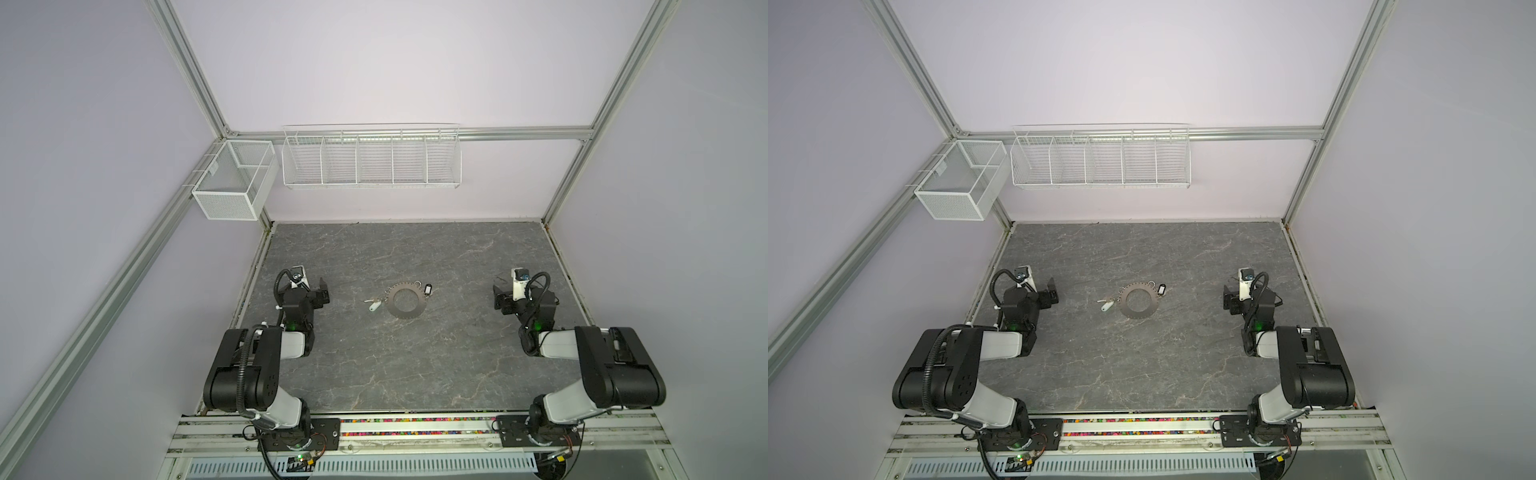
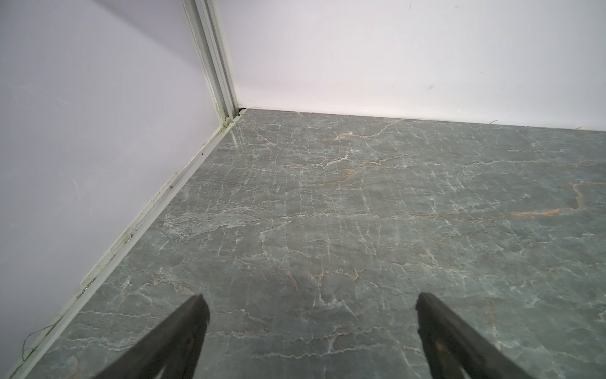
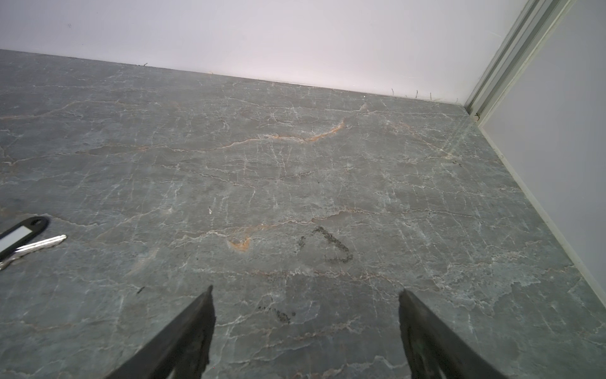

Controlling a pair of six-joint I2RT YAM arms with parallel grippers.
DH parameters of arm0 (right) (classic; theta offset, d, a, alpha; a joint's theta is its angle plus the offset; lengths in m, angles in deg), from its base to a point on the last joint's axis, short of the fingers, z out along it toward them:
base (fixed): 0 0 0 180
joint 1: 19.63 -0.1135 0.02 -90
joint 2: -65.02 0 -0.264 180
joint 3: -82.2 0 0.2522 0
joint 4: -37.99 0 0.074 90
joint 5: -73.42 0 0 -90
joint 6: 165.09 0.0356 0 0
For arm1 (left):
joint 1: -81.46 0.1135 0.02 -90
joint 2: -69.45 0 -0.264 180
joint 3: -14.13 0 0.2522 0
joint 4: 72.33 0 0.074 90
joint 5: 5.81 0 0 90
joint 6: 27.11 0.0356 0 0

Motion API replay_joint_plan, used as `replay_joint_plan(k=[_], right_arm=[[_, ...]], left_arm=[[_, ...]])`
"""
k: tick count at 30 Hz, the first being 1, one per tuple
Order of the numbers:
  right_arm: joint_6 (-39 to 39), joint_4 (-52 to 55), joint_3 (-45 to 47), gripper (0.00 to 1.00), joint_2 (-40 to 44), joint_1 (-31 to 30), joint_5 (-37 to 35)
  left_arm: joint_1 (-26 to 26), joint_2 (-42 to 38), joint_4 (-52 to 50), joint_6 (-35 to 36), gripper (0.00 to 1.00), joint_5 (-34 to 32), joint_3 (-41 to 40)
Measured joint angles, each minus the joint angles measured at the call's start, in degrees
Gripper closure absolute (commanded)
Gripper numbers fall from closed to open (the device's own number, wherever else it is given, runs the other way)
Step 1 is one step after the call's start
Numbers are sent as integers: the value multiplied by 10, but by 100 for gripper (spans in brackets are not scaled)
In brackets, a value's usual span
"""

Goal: Attach keys to a key ring
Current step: Reset both arms

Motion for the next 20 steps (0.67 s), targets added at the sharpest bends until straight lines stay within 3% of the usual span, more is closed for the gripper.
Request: replay_joint_plan(k=[20], right_arm=[[2, 6, -5, 12, 0, 1, 10]], left_arm=[[0, 0, 0, 0, 1, 0, 0]])
